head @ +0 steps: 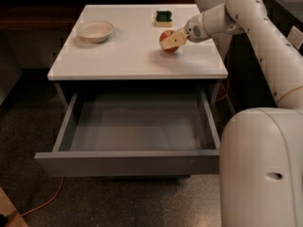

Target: Place apple into top drawer

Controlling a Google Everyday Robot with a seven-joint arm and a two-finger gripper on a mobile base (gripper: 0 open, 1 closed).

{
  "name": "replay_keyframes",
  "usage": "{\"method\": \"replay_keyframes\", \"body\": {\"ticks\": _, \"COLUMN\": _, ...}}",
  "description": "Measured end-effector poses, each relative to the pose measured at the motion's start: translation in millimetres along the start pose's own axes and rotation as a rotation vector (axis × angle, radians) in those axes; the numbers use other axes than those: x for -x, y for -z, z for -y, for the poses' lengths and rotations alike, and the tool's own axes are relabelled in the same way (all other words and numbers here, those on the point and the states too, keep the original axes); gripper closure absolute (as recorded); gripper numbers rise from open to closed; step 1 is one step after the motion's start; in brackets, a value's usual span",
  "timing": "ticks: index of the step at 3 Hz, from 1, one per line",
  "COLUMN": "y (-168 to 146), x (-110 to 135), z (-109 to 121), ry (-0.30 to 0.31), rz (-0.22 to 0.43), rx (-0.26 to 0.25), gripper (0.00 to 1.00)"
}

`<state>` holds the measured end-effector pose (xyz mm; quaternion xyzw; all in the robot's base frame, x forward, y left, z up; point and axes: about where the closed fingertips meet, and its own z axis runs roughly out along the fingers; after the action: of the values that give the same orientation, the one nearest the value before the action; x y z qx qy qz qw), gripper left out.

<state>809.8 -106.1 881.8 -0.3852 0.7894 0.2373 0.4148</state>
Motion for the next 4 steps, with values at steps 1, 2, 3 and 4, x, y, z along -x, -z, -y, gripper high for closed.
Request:
{"method": "replay_keyframes", "body": {"ticks": 1, "y": 14.6, "x": 0.1, "z": -29.1, "ry": 0.03, "rz": 0.003, "rx": 0.039, "gripper": 0.99}}
{"method": "replay_keyframes", "body": {"ticks": 2, "y": 29.3, "x": -9.4, "z": -69.2, "ry": 0.074, "rz": -0.016, "rx": 0.085, "gripper": 1.0}}
{"method": "replay_keyframes", "body": {"ticks": 3, "y": 41.7, "x": -30.4, "z": -117.4, "ry": 0.126, "rz": -0.043, "rx": 0.143, "gripper": 1.0}}
{"method": "replay_keyframes", "body": {"ticks": 4, "y": 46.5, "x": -47.1, "z": -145.0, "ry": 0.176, "rz": -0.061, "rx": 0.177, "gripper": 1.0}}
